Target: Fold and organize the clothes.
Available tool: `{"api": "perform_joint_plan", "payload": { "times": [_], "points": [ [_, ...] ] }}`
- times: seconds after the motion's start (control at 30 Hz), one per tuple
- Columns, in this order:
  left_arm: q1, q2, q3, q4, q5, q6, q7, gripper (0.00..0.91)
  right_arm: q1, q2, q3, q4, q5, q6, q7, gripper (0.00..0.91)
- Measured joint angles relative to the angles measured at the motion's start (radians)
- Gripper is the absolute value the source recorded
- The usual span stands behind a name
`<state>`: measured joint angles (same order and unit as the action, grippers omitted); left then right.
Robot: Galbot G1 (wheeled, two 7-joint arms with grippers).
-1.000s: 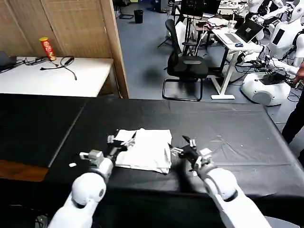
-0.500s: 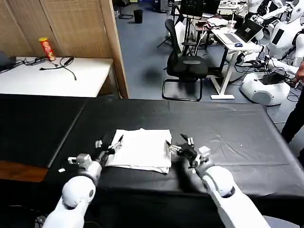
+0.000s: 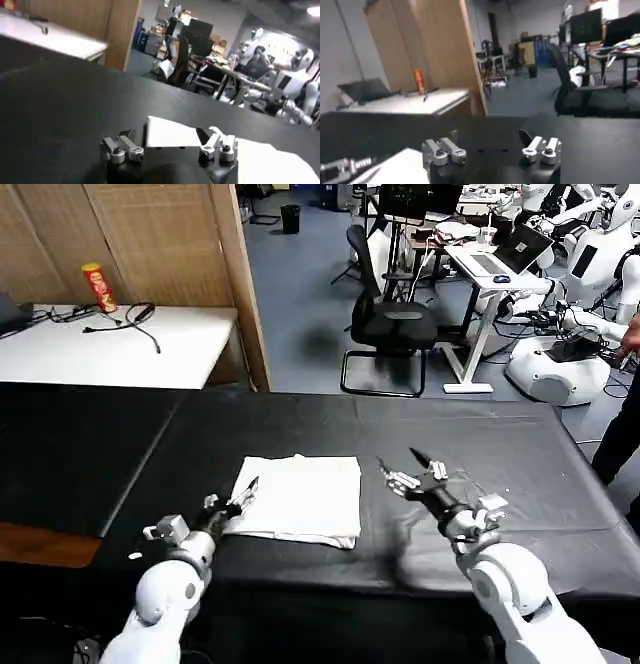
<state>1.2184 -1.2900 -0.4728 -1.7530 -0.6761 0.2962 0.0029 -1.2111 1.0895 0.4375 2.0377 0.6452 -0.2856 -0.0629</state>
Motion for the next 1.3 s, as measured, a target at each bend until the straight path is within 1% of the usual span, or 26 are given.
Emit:
{"api": "perform_joint_plan", "payload": {
  "times": [0.17, 0.3, 0.4, 0.47, 0.53, 0.67, 1.07, 1.2, 1.3],
  "points": [
    [0.006, -0.004, -0.006, 0.006, -0.060, 0.021, -0.006, 0.000, -0.002, -0.002, 0.035, 0.032, 0.012, 0.001, 0.006, 0.878],
    [0.005, -0.003, -0.012, 0.001, -0.074, 0.034, -0.012, 0.000, -0.007, -0.004, 0.057, 0.040, 0.013, 0.001, 0.006, 0.878],
    [0.000, 0.006, -0.018, -0.010, -0.021, 0.042, -0.018, 0.000, -0.017, -0.003, 0.074, 0.044, 0.013, -0.003, 0.015, 0.878],
    [-0.003, 0.019, -0.025, -0.020, 0.045, 0.044, -0.020, 0.000, -0.024, -0.003, 0.088, 0.044, 0.006, -0.021, 0.027, 0.878],
    [-0.005, 0.040, -0.038, -0.030, 0.107, 0.050, -0.022, 0.000, -0.037, -0.004, 0.109, 0.039, -0.021, -0.046, 0.042, 0.878],
    [0.004, 0.130, -0.082, -0.060, 0.190, 0.054, -0.032, 0.000, -0.060, -0.005, 0.150, 0.025, -0.052, -0.058, 0.046, 0.878],
    [0.028, 0.486, -0.248, -0.137, 0.200, 0.067, -0.055, 0.000, -0.074, 0.005, 0.180, 0.005, -0.073, -0.064, 0.047, 0.878],
    [0.024, 0.528, -0.256, -0.191, 0.193, 0.092, -0.082, 0.000, -0.078, 0.015, 0.178, 0.003, -0.077, -0.063, 0.046, 0.878],
    [0.022, 0.521, -0.221, -0.240, 0.161, 0.109, -0.109, 0.000, -0.086, 0.019, 0.178, 0.005, -0.083, -0.061, 0.045, 0.878]
  ]
}}
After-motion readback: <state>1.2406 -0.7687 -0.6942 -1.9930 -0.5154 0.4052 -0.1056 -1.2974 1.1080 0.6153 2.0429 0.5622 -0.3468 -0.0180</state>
